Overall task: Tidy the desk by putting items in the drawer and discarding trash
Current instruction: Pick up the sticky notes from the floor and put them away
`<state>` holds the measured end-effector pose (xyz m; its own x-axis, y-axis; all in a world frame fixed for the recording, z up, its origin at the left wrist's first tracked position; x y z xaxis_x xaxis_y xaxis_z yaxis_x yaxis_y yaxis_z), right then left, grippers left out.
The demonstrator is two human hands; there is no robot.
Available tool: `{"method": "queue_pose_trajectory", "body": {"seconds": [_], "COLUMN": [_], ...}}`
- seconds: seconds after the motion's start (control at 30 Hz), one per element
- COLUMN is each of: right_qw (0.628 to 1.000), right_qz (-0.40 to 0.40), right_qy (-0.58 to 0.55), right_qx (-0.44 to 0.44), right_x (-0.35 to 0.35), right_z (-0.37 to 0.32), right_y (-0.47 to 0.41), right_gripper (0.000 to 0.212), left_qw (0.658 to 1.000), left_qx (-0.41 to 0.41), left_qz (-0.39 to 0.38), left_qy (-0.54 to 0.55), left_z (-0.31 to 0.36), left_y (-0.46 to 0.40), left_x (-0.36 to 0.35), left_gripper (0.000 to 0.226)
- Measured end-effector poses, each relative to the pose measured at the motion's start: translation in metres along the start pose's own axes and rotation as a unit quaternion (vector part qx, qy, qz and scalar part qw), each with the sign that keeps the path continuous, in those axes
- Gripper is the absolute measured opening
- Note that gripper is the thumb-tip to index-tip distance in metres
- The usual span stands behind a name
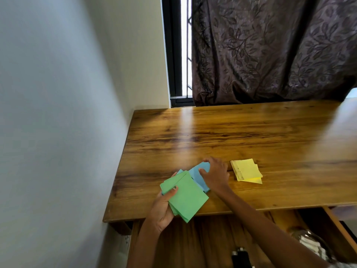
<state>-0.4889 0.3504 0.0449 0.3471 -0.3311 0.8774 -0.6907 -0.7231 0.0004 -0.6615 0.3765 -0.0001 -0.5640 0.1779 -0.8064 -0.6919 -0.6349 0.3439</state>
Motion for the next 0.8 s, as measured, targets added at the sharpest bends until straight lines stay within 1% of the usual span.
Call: {"method": "queue_pose_trajectory", "body": {"seconds": [0.07,0.1,0.17,0.23,0.3,0.37,0.4,0.43,0.5,0.57,0.6,0.63,0.67,0.7,0.73,0.8], "right_qw": [0.991,0.986,0.983,0.983,0.982,0.982,0.986,0.992,0.998,0.986,0.98,0.974,0.965,0.956,0.95,0.953], "right_qz": [-0.077,-0.095,-0.113,-0.127,-0.126,-0.104,-0.084,-0.055,0.015,0.067,0.071,0.061,0.035,-0.009,-0.058,-0.133], "right_qy": [0.105,0.129,0.128,0.106,0.119,0.146,0.135,0.098,-0.035,-0.143,-0.18,-0.218,-0.259,-0.292,-0.304,-0.267], "right_qx": [-0.04,-0.047,-0.061,-0.077,-0.073,-0.059,-0.054,-0.049,-0.049,-0.049,-0.043,-0.027,-0.007,0.015,0.034,0.057], "right_x": [-0.005,-0.007,-0.009,-0.011,-0.012,-0.01,-0.007,-0.003,0.014,0.033,0.042,0.048,0.052,0.051,0.047,0.029], "right_z": [0.019,0.025,0.036,0.043,0.045,0.042,0.04,0.037,0.032,0.026,0.021,0.014,0.006,-0.002,-0.01,-0.019], "right_y": [-0.005,-0.007,-0.011,-0.014,-0.015,-0.012,-0.011,-0.009,-0.002,0.006,0.01,0.013,0.016,0.02,0.024,0.032], "right_gripper": [0.069,0.079,0.09,0.093,0.087,0.072,0.065,0.057,0.043,0.039,0.039,0.038,0.035,0.033,0.032,0.035], "left_qw": [1.0,1.0,1.0,1.0,1.0,1.0,1.0,1.0,1.0,1.0,1.0,1.0,1.0,1.0,1.0,1.0], "left_qx": [-0.003,-0.003,-0.003,-0.003,-0.002,-0.003,-0.003,-0.001,0.002,0.002,0.001,0.0,-0.001,-0.001,0.0,0.005], "left_qz": [0.002,0.0,-0.001,0.003,0.005,0.006,0.007,0.007,0.002,0.0,-0.001,0.0,0.001,0.004,0.007,0.013], "left_qy": [0.006,0.01,0.016,0.016,0.013,0.012,0.011,0.011,0.012,0.012,0.013,0.014,0.015,0.017,0.022,0.026], "left_z": [0.0,0.0,0.001,0.001,0.001,0.001,0.001,0.001,0.0,0.0,0.001,0.001,0.0,-0.001,-0.001,-0.002], "left_y": [0.0,-0.001,0.0,0.0,0.001,0.0,0.001,0.001,0.002,0.003,0.003,0.002,0.001,0.001,0.0,-0.001], "left_x": [0.0,0.001,0.0,-0.001,-0.001,0.0,0.0,0.0,-0.001,0.0,0.0,0.001,0.002,0.002,0.003,0.003], "left_gripper": [0.045,0.046,0.047,0.049,0.05,0.05,0.049,0.048,0.047,0.047,0.048,0.048,0.049,0.049,0.049,0.051]}}
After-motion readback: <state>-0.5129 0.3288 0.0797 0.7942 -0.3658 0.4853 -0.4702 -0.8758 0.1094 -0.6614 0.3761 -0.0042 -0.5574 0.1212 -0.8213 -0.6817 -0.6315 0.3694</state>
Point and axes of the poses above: each hand's wrist, its own y-axis away from the middle knuckle, its own x-axis out of the back of the hand, z = x × y, the point moved 7 cm from there along -y, towards the middle knuckle, and after that the axes turned 11 degrees about y, right-handed, at the moved point
